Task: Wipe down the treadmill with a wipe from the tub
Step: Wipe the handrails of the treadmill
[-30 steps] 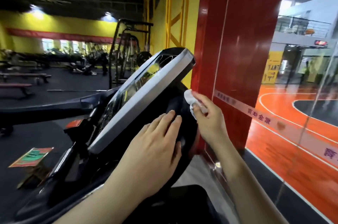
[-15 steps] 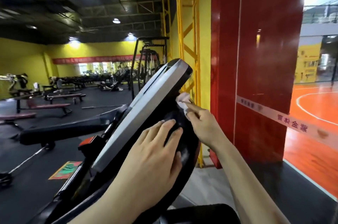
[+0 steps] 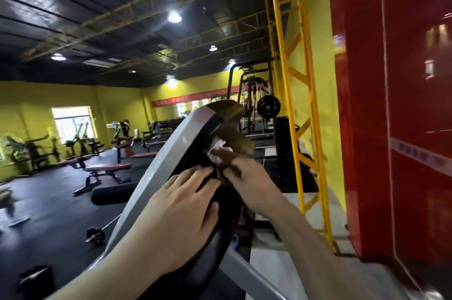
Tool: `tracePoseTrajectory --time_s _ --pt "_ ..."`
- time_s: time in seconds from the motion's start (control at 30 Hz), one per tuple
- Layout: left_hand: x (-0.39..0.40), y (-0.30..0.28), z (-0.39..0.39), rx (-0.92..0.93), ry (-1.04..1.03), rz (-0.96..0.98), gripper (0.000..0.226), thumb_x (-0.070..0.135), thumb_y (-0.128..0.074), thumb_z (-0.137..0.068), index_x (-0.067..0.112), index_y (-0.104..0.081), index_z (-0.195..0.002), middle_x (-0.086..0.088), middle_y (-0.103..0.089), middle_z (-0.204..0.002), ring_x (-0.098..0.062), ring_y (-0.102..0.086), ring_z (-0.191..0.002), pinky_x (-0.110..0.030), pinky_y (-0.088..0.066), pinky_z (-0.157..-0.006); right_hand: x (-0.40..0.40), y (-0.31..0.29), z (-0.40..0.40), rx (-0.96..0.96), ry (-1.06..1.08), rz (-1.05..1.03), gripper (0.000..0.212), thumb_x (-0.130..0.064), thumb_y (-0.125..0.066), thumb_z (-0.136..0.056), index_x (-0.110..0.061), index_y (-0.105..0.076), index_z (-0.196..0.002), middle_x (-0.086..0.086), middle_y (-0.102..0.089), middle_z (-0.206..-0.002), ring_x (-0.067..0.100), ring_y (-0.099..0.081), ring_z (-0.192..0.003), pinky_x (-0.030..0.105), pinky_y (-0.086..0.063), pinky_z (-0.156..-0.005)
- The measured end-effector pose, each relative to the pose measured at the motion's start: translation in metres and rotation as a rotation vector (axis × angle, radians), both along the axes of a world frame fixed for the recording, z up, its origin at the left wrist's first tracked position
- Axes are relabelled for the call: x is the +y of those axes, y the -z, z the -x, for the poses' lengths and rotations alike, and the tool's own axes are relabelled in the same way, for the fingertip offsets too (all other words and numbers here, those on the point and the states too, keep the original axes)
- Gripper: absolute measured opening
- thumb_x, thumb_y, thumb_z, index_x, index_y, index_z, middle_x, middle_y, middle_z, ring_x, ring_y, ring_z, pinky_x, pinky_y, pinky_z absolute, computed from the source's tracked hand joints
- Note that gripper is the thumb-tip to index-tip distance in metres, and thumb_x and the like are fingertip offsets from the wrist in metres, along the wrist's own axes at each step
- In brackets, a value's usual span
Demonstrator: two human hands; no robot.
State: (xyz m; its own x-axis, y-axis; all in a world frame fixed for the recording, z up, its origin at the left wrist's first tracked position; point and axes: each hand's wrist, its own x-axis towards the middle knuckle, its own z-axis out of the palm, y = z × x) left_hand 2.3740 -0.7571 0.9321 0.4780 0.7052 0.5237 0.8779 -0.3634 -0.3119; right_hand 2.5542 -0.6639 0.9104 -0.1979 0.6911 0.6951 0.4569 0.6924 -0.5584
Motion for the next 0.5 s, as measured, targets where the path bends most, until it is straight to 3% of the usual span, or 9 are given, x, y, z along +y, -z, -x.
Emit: tracePoseTrajectory --time_s 0.03,0.1,0.2,0.27,0.3,0.37,0.43,0.5 --pt "0.002 0.001 -0.001 0.019 -0.024 0.01 0.046 0.044 -0.036 -0.095 0.028 -0.064 -0.129 0.007 -0.059 -0.14 -0.018 -0.054 -0.133 -0.029 -0.04 -0.11 0.004 -0.001 -0.001 -0.042 -0.032 0.043 0.028 -0.014 -0.055 -0.1 -0.034 -0.072 -0.108 -0.026 -0.065 -0.098 -0.015 -0.055 -0.088 0.001 -0.037 -0.073" --pt "0.004 0.0 -0.004 0.013 -0.028 0.064 0.061 0.052 -0.023 -0.095 0.033 -0.053 -0.144 0.013 -0.044 -0.155 -0.01 -0.036 -0.147 -0.022 -0.019 -0.118 0.026 -0.004 -0.008 -0.049 -0.021 0.099 0.022 -0.02 -0.052 -0.103 -0.024 -0.071 -0.112 -0.01 -0.063 -0.097 0.001 -0.058 -0.089 0.006 -0.038 -0.069" --pt "0.009 -0.003 -0.005 -0.038 0.004 0.156 0.08 0.061 -0.003 -0.086 0.039 -0.03 -0.158 0.024 -0.016 -0.165 0.004 -0.003 -0.153 -0.011 0.005 -0.114 0.082 -0.017 -0.018 -0.007 -0.05 0.12 0.033 -0.017 -0.046 -0.107 -0.01 -0.061 -0.135 0.0 -0.057 -0.112 0.015 -0.052 -0.105 0.018 -0.038 -0.089" --pt "0.009 -0.003 -0.005 -0.025 0.013 0.106 0.072 0.058 -0.011 -0.093 0.037 -0.036 -0.156 0.022 -0.025 -0.163 0.005 -0.009 -0.152 -0.01 0.003 -0.117 0.126 -0.031 -0.021 -0.042 -0.054 0.233 0.025 -0.02 -0.044 -0.107 -0.019 -0.062 -0.124 -0.001 -0.052 -0.109 0.013 -0.048 -0.102 0.022 -0.04 -0.086" --pt "0.007 -0.002 -0.006 -0.016 0.006 0.083 0.066 0.054 -0.016 -0.096 0.035 -0.041 -0.154 0.019 -0.032 -0.162 0.003 -0.014 -0.152 -0.011 -0.001 -0.118 0.153 -0.035 -0.024 -0.047 -0.074 0.276 0.015 -0.022 -0.045 -0.106 -0.027 -0.06 -0.106 0.0 -0.051 -0.104 0.009 -0.049 -0.096 0.019 -0.039 -0.08" --pt "0.006 0.0 -0.006 -0.026 -0.005 0.097 0.064 0.051 -0.016 -0.098 0.034 -0.04 -0.155 0.019 -0.03 -0.162 0.003 -0.013 -0.152 -0.013 -0.002 -0.119 0.217 -0.033 -0.034 0.003 -0.121 0.319 0.017 -0.028 -0.047 -0.095 -0.025 -0.048 -0.079 0.001 -0.049 -0.083 -0.002 -0.05 -0.073 0.018 -0.039 -0.068" --pt "0.006 0.001 -0.005 -0.038 0.006 0.11 0.065 0.051 -0.015 -0.098 0.034 -0.038 -0.156 0.019 -0.027 -0.164 0.004 -0.01 -0.152 -0.015 0.001 -0.118 0.278 -0.019 -0.049 -0.02 -0.145 0.379 0.019 -0.03 -0.047 -0.091 -0.019 -0.049 -0.075 -0.001 -0.05 -0.072 0.004 -0.051 -0.064 0.025 -0.041 -0.062" --pt "0.006 0.0 -0.006 -0.04 0.008 0.101 0.064 0.051 -0.015 -0.099 0.034 -0.038 -0.156 0.019 -0.026 -0.164 0.005 -0.009 -0.152 -0.015 -0.001 -0.118 0.267 -0.016 -0.056 0.025 -0.173 0.391 0.024 -0.021 -0.043 -0.098 -0.017 -0.051 -0.075 -0.007 -0.056 -0.065 0.002 -0.052 -0.055 0.022 -0.042 -0.055"
